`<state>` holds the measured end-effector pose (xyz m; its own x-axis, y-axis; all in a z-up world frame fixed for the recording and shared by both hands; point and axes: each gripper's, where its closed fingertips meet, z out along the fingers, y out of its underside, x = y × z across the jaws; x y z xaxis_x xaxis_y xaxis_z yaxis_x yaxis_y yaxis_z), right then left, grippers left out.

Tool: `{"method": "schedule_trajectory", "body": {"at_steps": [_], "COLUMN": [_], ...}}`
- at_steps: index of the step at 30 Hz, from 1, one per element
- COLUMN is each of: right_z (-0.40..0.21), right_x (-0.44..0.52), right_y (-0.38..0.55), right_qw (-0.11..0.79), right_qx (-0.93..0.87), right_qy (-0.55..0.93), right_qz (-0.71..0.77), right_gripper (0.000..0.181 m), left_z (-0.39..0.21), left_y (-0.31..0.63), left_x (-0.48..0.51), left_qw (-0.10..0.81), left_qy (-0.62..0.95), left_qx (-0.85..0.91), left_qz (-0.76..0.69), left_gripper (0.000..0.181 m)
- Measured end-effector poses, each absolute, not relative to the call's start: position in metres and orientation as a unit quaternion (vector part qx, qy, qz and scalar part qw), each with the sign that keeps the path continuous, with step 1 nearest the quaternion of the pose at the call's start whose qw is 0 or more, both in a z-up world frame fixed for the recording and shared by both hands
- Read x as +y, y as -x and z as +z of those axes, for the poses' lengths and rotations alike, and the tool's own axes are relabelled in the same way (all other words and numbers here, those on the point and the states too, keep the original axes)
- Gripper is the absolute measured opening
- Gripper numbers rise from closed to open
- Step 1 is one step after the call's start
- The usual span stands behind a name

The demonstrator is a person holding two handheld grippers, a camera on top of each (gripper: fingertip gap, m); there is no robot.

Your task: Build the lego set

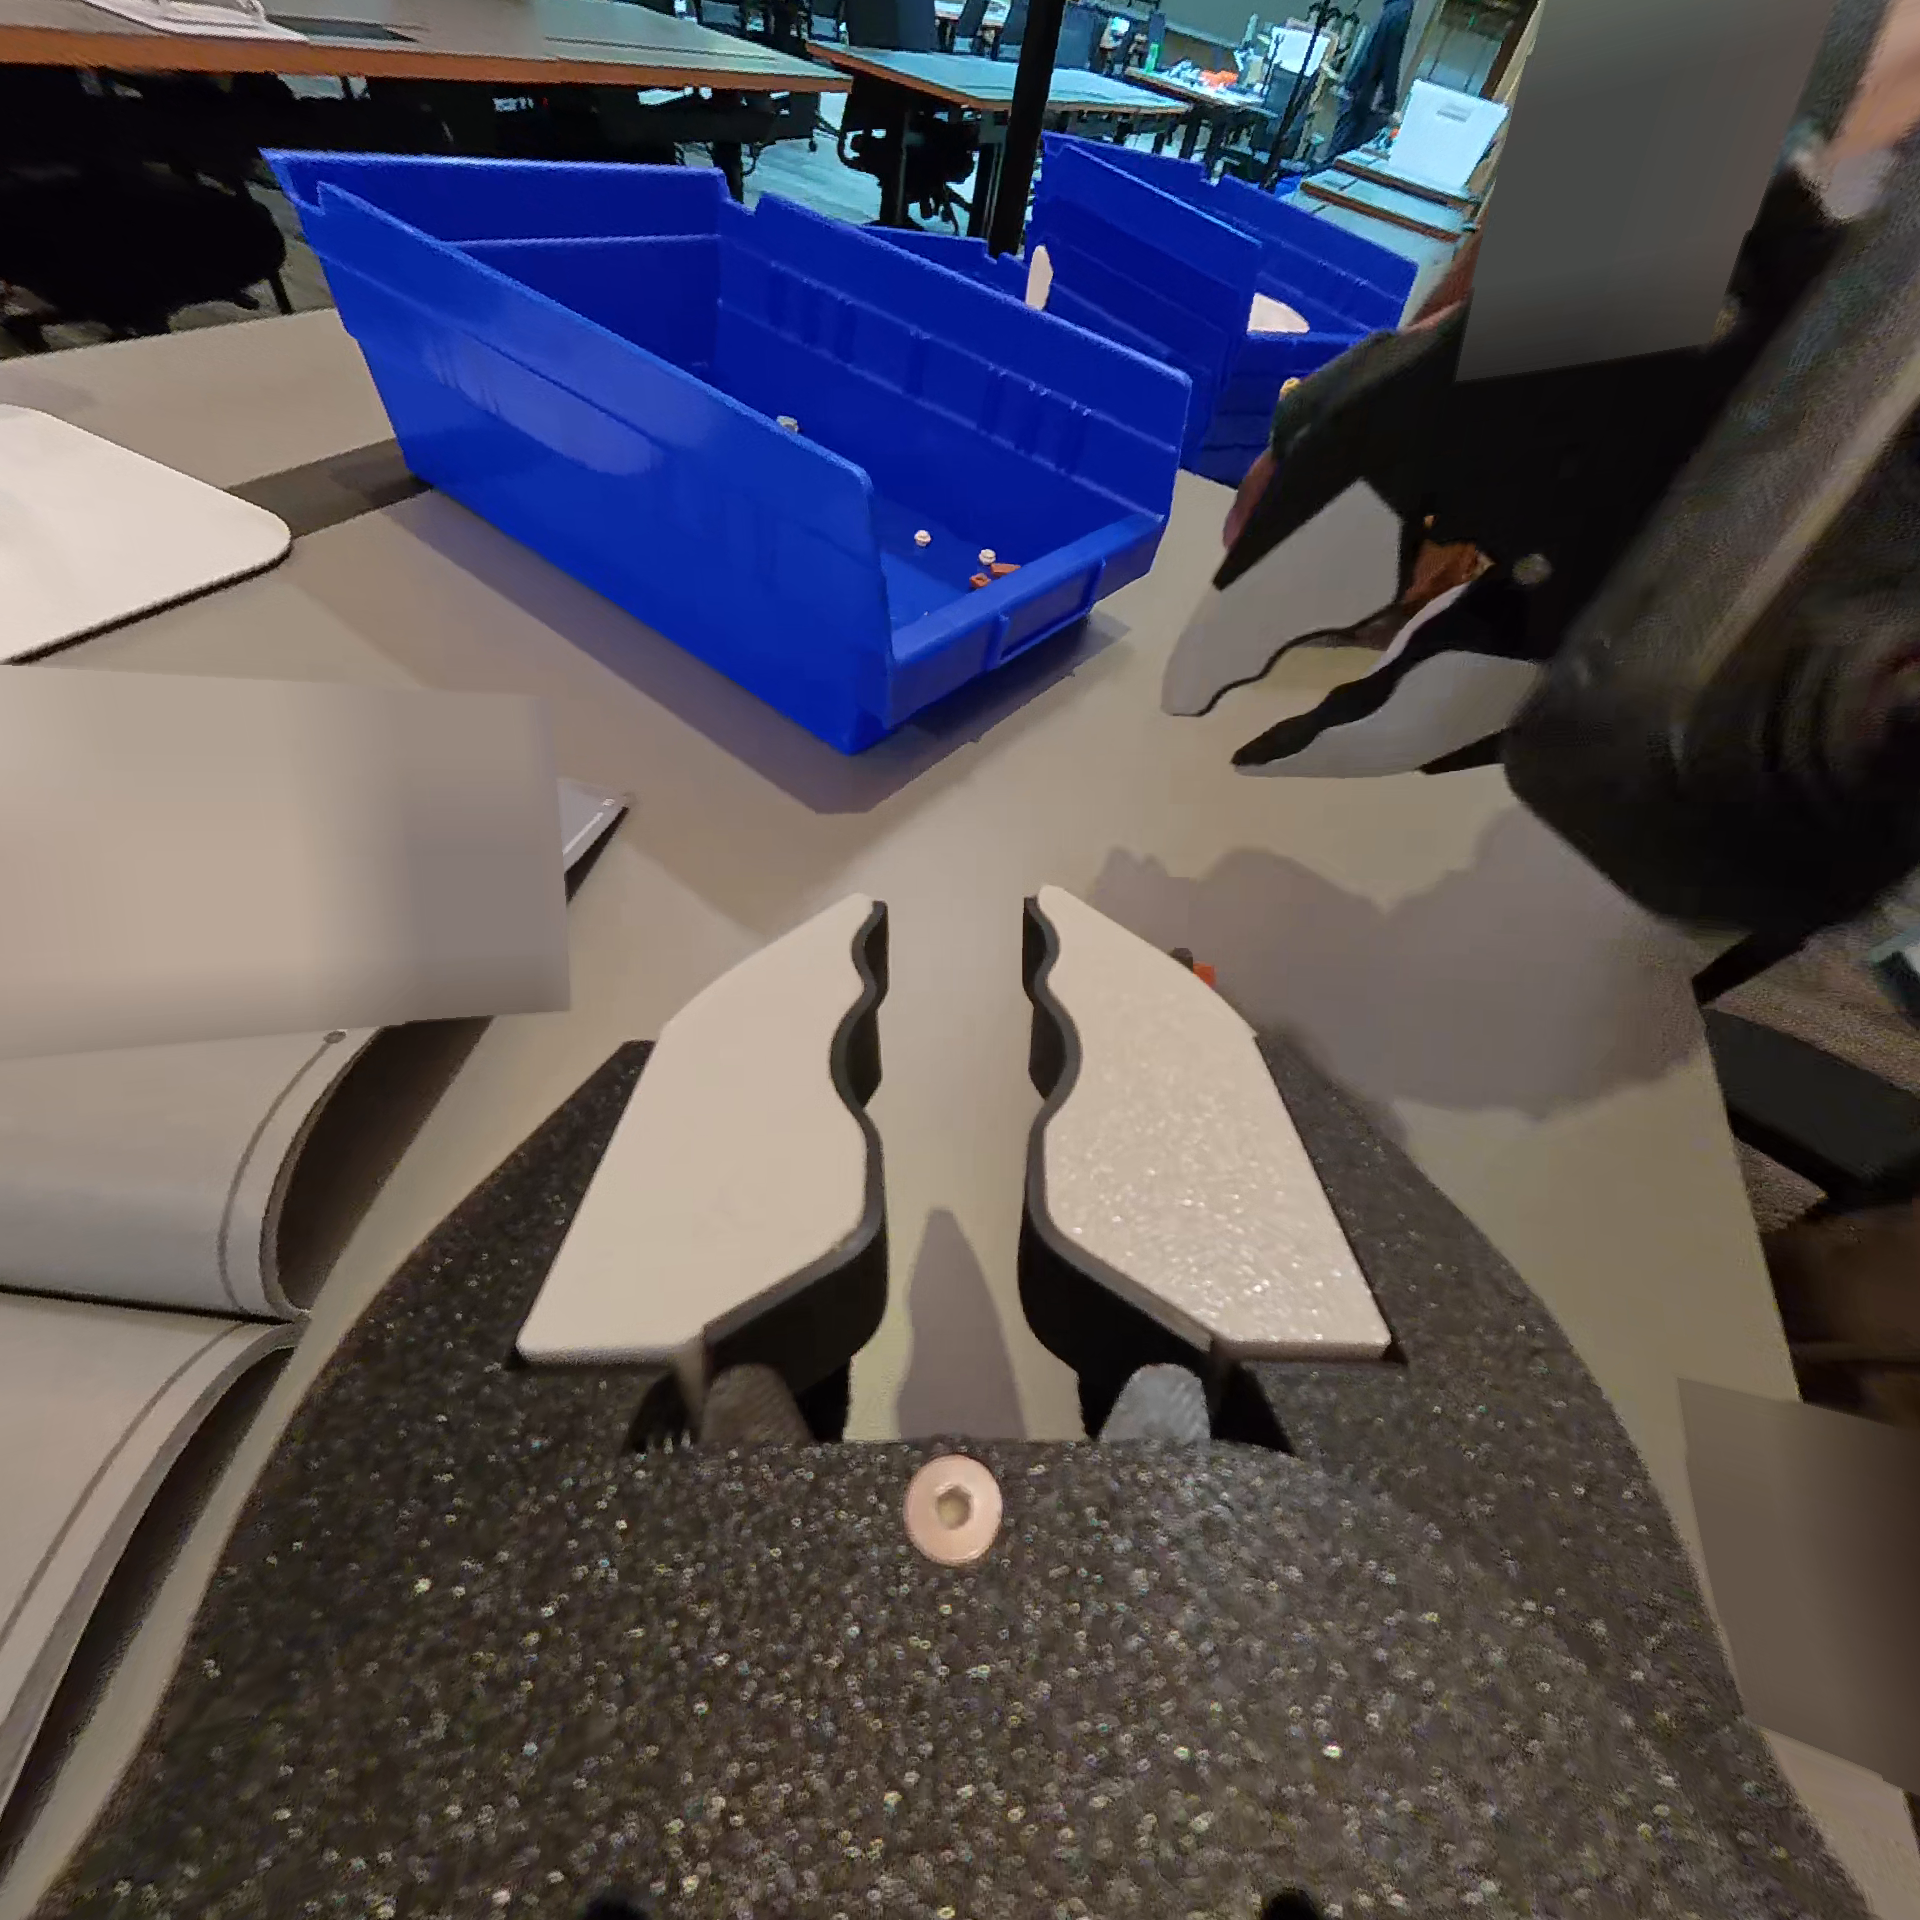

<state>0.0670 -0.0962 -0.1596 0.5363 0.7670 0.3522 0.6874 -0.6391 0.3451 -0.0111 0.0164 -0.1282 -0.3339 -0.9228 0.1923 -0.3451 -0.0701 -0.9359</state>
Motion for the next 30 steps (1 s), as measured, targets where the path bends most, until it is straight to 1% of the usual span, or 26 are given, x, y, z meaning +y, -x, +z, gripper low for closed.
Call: {"method": "schedule_trajectory", "body": {"at_steps": [6, 12, 16, 21, 23, 30], "right_z": [-0.192, -0.206, -0.203, -0.193, -0.194, -0.203], "right_x": [-0.064, -0.039, -0.037, -0.035, -0.034, -0.032], "right_y": [-0.070, -0.065, -0.074, -0.077, -0.073, -0.069], "right_qw": [-0.117, -0.253, -0.302, -0.360, -0.368, -0.361], "right_qx": [0.304, 0.226, 0.192, 0.152, 0.145, 0.143], "right_qy": [-0.930, -0.933, -0.928, -0.919, -0.918, -0.921], "right_qz": [0.169, 0.121, 0.106, 0.048, 0.025, 0.017], "right_gripper": [0.024, 0.020, 0.019, 0.015, 0.014, 0.012], "left_z": [-0.134, -0.149, -0.161, -0.165, -0.167, -0.169], "left_y": [0.007, 0.002, 0.002, 0.004, 0.005, 0.008], "left_x": [0.017, 0.016, 0.009, 0.006, 0.007, 0.013], "left_qw": [0.292, 0.297, 0.291, 0.292, 0.287, 0.264], "left_qy": [0.509, 0.513, 0.507, 0.502, 0.507, 0.525], "left_qx": [0.626, 0.635, 0.655, 0.670, 0.671, 0.662], "left_qz": [-0.514, -0.496, -0.479, -0.462, -0.458, -0.465], "left_gripper": [0.024, 0.021, 0.012, 0.000, 0.000, 0.000]}}
